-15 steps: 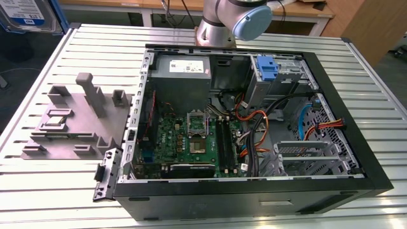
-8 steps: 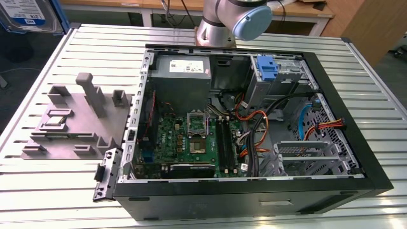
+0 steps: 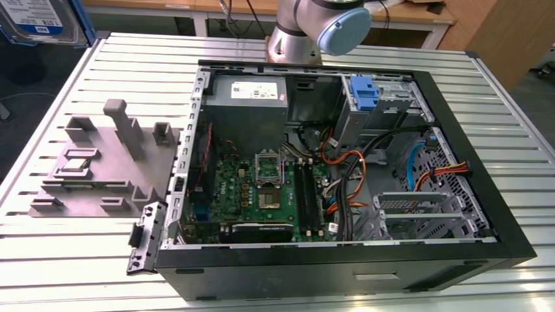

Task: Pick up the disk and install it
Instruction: 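Pick up the disk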

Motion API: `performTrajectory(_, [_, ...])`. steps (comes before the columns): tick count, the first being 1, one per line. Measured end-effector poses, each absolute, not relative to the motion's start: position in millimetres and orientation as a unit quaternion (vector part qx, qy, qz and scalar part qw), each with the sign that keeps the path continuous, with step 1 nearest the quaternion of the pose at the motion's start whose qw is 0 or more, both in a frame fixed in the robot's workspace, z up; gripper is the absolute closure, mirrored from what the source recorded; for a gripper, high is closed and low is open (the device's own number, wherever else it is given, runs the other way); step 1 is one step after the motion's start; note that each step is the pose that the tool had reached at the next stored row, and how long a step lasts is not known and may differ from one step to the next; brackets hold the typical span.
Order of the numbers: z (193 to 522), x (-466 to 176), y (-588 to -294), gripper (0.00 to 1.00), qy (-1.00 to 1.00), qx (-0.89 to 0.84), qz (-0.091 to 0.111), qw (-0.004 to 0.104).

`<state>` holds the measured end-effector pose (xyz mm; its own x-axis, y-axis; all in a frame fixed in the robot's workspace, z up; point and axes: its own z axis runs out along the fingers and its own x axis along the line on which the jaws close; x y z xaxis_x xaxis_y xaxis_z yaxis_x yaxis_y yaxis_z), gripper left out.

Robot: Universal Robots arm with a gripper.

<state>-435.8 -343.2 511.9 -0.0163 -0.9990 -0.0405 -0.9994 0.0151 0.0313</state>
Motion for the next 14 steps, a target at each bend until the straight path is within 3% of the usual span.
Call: performTrajectory(14, [512, -429, -354, 0.63, 0.712, -0.701, 0.026, 0.003])
